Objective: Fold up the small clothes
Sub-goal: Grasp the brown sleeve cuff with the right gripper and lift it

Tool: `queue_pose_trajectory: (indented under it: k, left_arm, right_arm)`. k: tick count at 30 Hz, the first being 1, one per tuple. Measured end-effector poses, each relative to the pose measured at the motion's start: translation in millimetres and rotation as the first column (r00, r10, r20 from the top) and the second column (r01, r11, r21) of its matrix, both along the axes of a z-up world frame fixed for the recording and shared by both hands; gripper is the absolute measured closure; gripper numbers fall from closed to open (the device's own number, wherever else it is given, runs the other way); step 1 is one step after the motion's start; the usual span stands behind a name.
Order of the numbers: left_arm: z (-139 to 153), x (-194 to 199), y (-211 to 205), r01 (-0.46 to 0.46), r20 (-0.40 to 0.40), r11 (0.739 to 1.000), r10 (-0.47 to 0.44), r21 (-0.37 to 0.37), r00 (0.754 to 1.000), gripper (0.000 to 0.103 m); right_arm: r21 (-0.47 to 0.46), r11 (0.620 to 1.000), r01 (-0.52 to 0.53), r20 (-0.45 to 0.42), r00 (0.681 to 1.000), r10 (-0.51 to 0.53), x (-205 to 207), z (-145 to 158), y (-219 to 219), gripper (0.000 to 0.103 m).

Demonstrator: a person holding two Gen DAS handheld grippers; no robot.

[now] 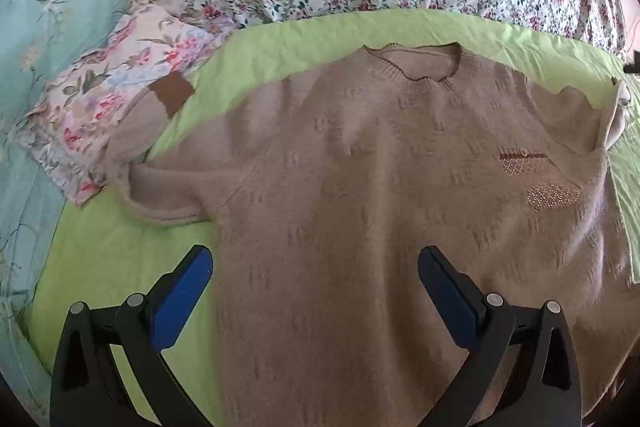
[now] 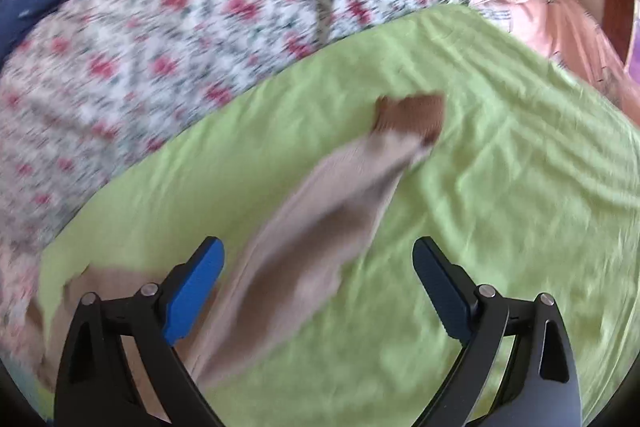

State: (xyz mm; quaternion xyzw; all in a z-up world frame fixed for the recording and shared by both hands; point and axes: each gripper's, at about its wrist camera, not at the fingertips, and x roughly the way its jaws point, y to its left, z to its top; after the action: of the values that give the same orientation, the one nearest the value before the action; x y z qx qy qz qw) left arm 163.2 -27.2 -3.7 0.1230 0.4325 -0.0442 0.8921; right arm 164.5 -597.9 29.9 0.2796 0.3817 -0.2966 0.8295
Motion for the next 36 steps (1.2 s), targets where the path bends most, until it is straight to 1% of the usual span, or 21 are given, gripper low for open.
queue_pose_trajectory:
  k: [3,4,5,6,8,9,10,13,16,18,19,21,22,24,26,28,30,31,33,35,36]
  left_arm:
    - [-7,8,-3,-0.003,-0.020,1.000,0.004,0.011,1.000,0.000]
    - [-9,11,-2,-0.006,-0.024,1.000,0.006,0.008,1.000,0.000]
    - [-9,12,-2,-0.007,-0.026,1.000,0.007,0.005,1.000,0.000]
    - [-10,13,0,-0.009,-0.028,1.000,0.009,0.000,1.000,0.000]
    - [-10,14,2,-0.009,-0.027,1.000,0.008,-0.009,1.000,0.000]
    - [-10,13,4,-0.008,-0.024,1.000,0.008,-0.014,1.000,0.000]
    - [-10,13,6,-0.008,-0.022,1.000,0.007,-0.019,1.000,0.000]
    - [-9,12,12,-0.010,-0.021,0.999,0.009,-0.037,1.000,0.000]
    - [-9,8,17,-0.013,-0.029,0.997,0.011,-0.070,1.000,0.000]
    - [-7,5,23,-0.012,-0.034,0.995,0.009,-0.096,0.999,0.000]
    - [-6,3,25,-0.013,-0.034,0.994,0.009,-0.109,0.999,0.000]
    - [-3,-2,31,-0.014,-0.030,0.991,0.010,-0.131,1.000,0.000]
    - [-1,-4,34,-0.013,-0.026,0.990,0.009,-0.141,1.000,0.000]
    - [4,-10,41,-0.010,-0.015,0.986,0.007,-0.164,1.000,0.000]
    - [8,-14,50,-0.009,-0.010,0.980,0.007,-0.197,1.000,0.000]
    - [11,-16,57,-0.008,-0.008,0.975,0.006,-0.224,1.000,0.000]
    - [11,-17,64,-0.008,-0.010,0.970,0.006,-0.245,1.000,0.000]
    - [10,-17,66,-0.009,-0.015,0.968,0.006,-0.252,1.000,0.000]
    - [7,-14,70,-0.010,-0.028,0.963,0.003,-0.268,1.000,0.000]
    - [4,-10,73,-0.014,-0.042,0.960,0.003,-0.280,0.999,0.000]
    - [1,-4,74,-0.013,-0.054,0.956,-0.003,-0.292,0.999,0.000]
  right_arm:
    - [0.011,0.999,0.045,-0.045,0.998,-0.044,21,-13,-30,0.008]
    - [0.001,0.998,0.065,-0.079,0.995,-0.065,28,-20,-39,0.011]
    - [0.000,0.997,0.080,-0.112,0.991,-0.079,33,-27,-47,0.023]
    - [0.010,0.996,0.084,-0.129,0.988,-0.082,36,-33,-51,0.032]
    - [0.032,0.996,0.082,-0.146,0.986,-0.077,38,-41,-57,0.071]
    - [0.026,0.997,0.070,-0.140,0.988,-0.066,37,-40,-54,0.080]
    - [0.015,0.999,0.045,-0.108,0.993,-0.043,35,-34,-47,0.087]
    - [0.021,0.996,-0.092,0.009,0.996,0.092,32,-10,-5,0.088]
    - [0.057,0.969,-0.242,0.096,0.967,0.236,38,7,51,0.088]
    - [0.084,0.933,-0.350,0.154,0.929,0.335,48,13,99,0.088]
    - [0.106,0.903,-0.417,0.191,0.899,0.393,54,15,132,0.088]
    - [0.135,0.851,-0.508,0.233,0.851,0.471,66,14,179,0.088]
    - [0.149,0.814,-0.562,0.249,0.818,0.519,73,13,210,0.088]
    - [0.165,0.751,-0.639,0.265,0.762,0.590,82,8,261,0.088]
    - [0.187,0.676,-0.713,0.276,0.698,0.660,92,0,314,0.088]
    - [0.204,0.607,-0.768,0.281,0.639,0.715,100,-9,356,0.089]
    - [0.228,0.546,-0.806,0.281,0.592,0.755,107,-20,392,0.092]
    - [0.235,0.527,-0.817,0.274,0.575,0.771,106,-26,407,0.092]
    - [0.237,0.504,-0.831,0.248,0.553,0.795,110,-36,429,0.092]
    - [0.224,0.506,-0.833,0.205,0.548,0.811,108,-43,437,0.092]
    - [0.210,0.518,-0.829,0.185,0.554,0.812,107,-45,440,0.092]
